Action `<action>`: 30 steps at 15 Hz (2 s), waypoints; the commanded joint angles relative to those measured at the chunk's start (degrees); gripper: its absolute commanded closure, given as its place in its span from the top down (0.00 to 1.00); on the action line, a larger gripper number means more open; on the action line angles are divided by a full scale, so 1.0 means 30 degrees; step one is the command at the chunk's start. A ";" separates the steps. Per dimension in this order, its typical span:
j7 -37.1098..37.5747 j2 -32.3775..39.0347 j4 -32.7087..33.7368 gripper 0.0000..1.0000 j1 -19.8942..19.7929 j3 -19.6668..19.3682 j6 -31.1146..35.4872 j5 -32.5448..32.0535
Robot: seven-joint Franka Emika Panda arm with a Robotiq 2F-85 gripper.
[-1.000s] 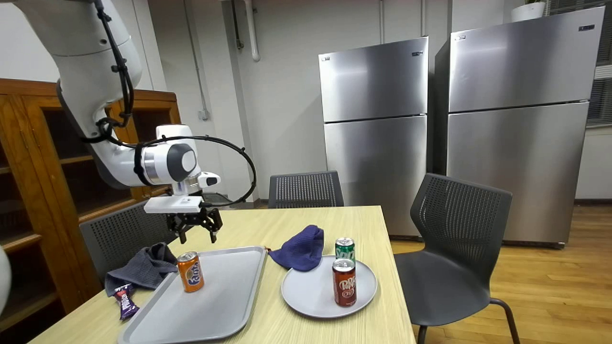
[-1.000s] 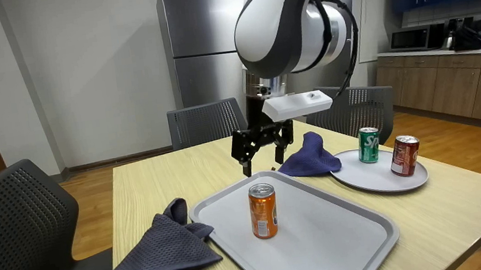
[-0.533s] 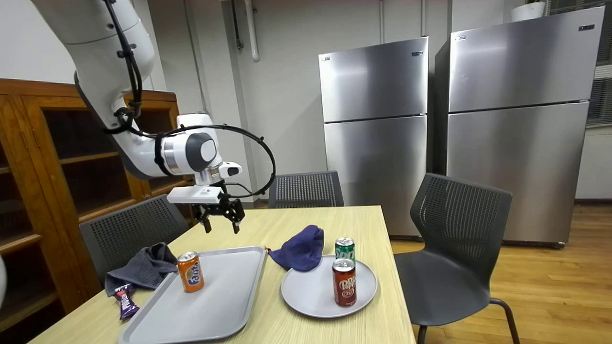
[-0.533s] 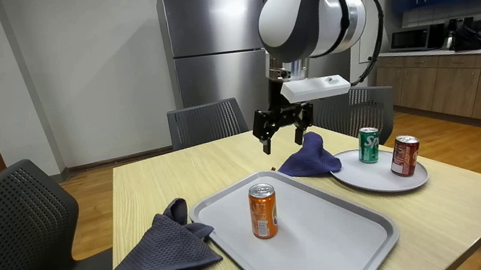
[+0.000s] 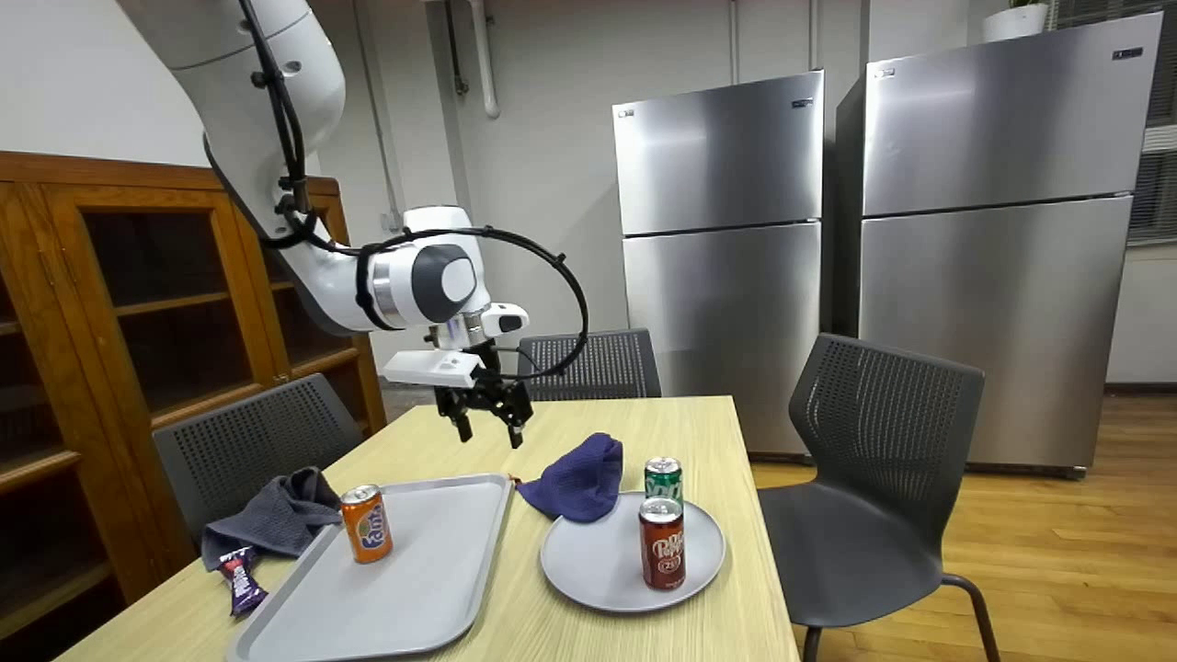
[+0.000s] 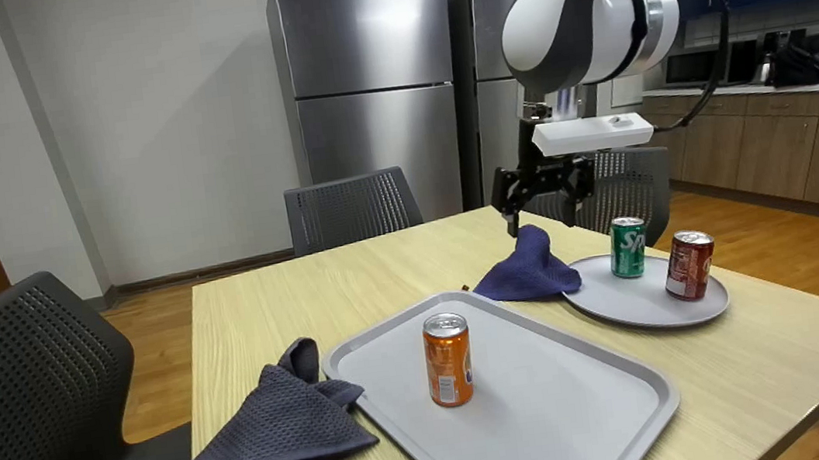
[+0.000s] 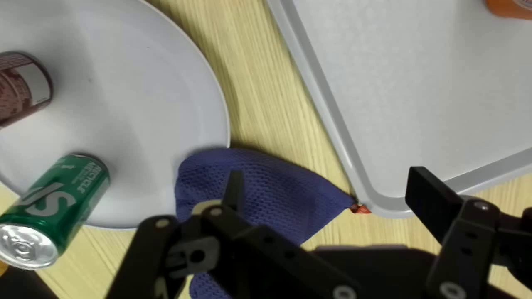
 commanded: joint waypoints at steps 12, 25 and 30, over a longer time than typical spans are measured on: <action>0.0407 0.0731 0.1947 1.00 -0.3277 -0.1885 -0.2157 0.0326; 0.0236 0.1839 0.2659 1.00 -0.3622 -0.2233 -0.1576 0.0089; 0.0704 0.2367 0.3264 1.00 -0.3632 -0.2395 -0.1964 0.0167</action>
